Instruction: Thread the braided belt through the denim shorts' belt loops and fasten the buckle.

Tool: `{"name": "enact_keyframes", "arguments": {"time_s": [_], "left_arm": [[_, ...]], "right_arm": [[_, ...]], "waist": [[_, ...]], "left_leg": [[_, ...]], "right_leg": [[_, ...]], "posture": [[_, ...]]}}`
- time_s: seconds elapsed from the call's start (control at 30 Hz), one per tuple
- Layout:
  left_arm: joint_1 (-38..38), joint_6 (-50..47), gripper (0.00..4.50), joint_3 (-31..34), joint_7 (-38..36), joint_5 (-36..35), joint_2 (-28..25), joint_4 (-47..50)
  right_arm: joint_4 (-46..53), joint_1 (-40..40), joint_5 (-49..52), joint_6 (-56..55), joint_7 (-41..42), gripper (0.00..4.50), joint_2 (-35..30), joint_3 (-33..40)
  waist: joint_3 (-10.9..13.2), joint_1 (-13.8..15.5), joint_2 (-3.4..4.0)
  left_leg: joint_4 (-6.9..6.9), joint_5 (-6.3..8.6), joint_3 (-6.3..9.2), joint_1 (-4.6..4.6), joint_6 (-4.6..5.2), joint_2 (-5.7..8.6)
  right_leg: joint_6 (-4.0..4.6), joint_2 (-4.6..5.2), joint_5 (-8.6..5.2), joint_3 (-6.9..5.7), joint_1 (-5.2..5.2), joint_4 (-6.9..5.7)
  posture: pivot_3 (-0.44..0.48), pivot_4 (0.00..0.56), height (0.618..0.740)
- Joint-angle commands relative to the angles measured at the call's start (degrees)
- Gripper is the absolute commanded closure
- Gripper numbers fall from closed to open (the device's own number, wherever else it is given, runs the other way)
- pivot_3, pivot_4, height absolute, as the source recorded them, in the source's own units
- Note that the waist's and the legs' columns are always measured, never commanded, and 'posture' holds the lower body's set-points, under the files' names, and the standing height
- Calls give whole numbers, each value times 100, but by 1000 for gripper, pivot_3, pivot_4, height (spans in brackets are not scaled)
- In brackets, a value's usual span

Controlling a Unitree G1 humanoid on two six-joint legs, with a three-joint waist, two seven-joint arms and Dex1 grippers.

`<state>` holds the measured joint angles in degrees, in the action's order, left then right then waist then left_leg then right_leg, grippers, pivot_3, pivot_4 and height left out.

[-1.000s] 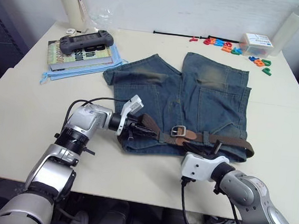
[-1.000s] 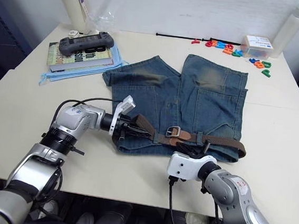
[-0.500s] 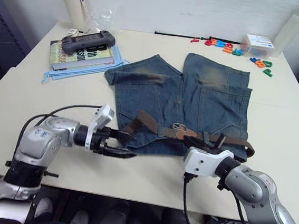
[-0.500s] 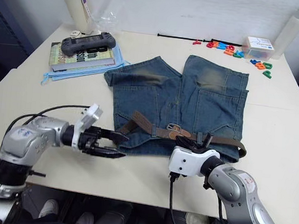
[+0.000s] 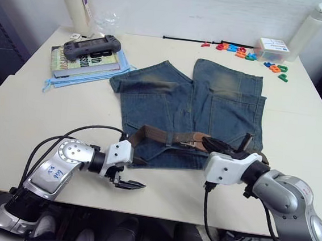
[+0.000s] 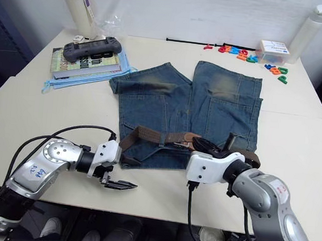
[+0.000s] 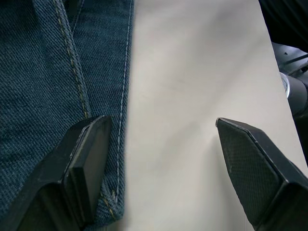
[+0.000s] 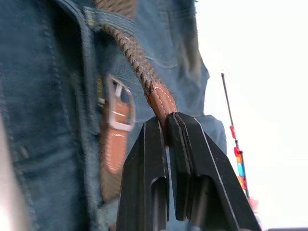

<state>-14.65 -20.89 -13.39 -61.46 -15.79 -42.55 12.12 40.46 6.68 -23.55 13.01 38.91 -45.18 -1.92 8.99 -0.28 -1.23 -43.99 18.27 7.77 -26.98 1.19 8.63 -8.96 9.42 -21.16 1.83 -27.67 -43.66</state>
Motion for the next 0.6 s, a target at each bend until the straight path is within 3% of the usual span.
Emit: {"name": "enact_keyframes", "arguments": {"time_s": [0.03,0.37,0.6], "left_arm": [[378,-211,666,-104,39,327,-247,-380],[416,-167,666,-78,51,337,-233,-356],[388,28,666,-30,-87,345,-337,-506]], "right_arm": [[-18,145,428,-182,170,4500,-267,851],[-69,-58,1680,423,1059,4500,-623,1754],[-34,296,2466,1118,1379,4500,-949,2037]], "waist": [[0,6,0],[-2,27,4],[-6,16,14]], "left_leg": [[0,3,0,2,4,-3],[3,14,2,11,10,-16],[4,21,1,14,8,-22]], "right_leg": [[1,-1,-1,0,2,0],[8,-8,-4,3,10,3],[9,-10,-5,2,14,7]], "posture": [[0,150,655],[0,150,655],[0,150,655]]}}
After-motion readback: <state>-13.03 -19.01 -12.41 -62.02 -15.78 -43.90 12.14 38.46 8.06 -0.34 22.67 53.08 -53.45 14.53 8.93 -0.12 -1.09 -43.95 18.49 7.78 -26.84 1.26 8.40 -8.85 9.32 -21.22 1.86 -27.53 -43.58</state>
